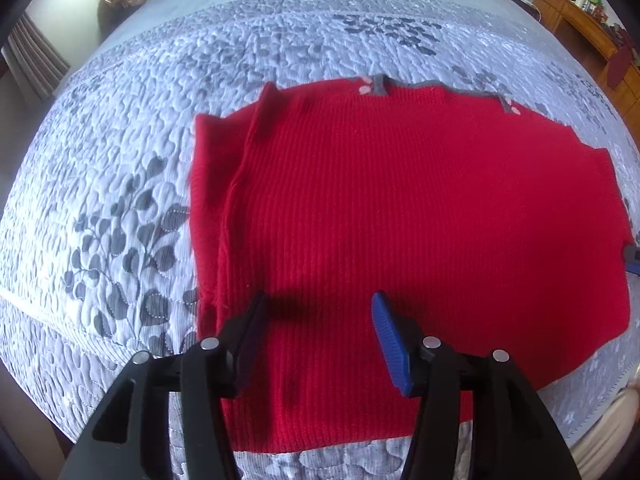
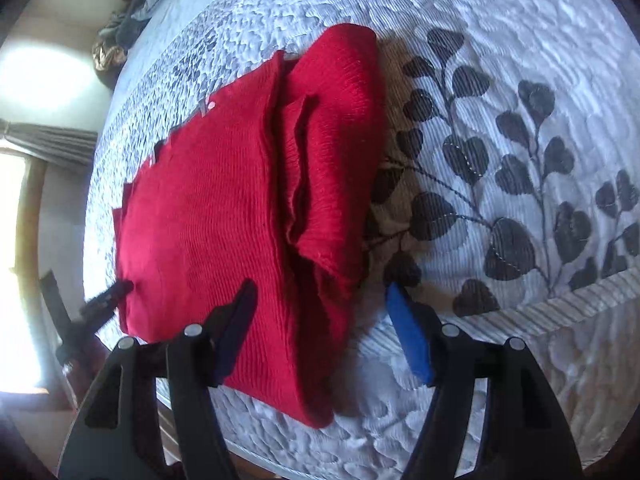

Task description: Fold small clothes

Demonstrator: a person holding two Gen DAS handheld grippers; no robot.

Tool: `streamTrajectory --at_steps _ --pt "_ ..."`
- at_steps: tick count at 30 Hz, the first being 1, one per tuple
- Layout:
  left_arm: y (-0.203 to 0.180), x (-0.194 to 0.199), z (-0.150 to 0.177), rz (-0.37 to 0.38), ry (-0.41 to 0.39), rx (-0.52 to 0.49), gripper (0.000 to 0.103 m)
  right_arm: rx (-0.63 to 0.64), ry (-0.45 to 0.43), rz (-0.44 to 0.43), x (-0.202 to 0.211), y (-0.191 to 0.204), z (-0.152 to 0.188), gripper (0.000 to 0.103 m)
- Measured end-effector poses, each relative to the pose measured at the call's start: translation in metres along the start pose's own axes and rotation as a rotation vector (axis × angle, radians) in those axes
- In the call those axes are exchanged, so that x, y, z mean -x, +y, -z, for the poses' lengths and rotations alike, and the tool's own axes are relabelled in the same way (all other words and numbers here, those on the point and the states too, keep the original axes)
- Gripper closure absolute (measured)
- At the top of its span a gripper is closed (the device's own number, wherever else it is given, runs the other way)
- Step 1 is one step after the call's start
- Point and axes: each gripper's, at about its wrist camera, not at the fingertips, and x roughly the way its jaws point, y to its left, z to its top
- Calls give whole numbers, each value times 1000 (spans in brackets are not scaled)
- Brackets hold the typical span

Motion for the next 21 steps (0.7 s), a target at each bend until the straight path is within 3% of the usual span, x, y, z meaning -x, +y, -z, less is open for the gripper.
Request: streamTrajectory --at_steps 6,9,15,21 --pt "5 -11 3 28 15 1 47 -5 43 -85 -8 9 -1 42" --pt "5 -15 4 32 17 3 46 9 49 -45 -15 13 -1 45" --pt "5 -19 1 41 14 0 45 14 40 0 -15 7 -3 76" --pt "0 -20 2 20 5 5 43 123 6 147 -18 32 2 74"
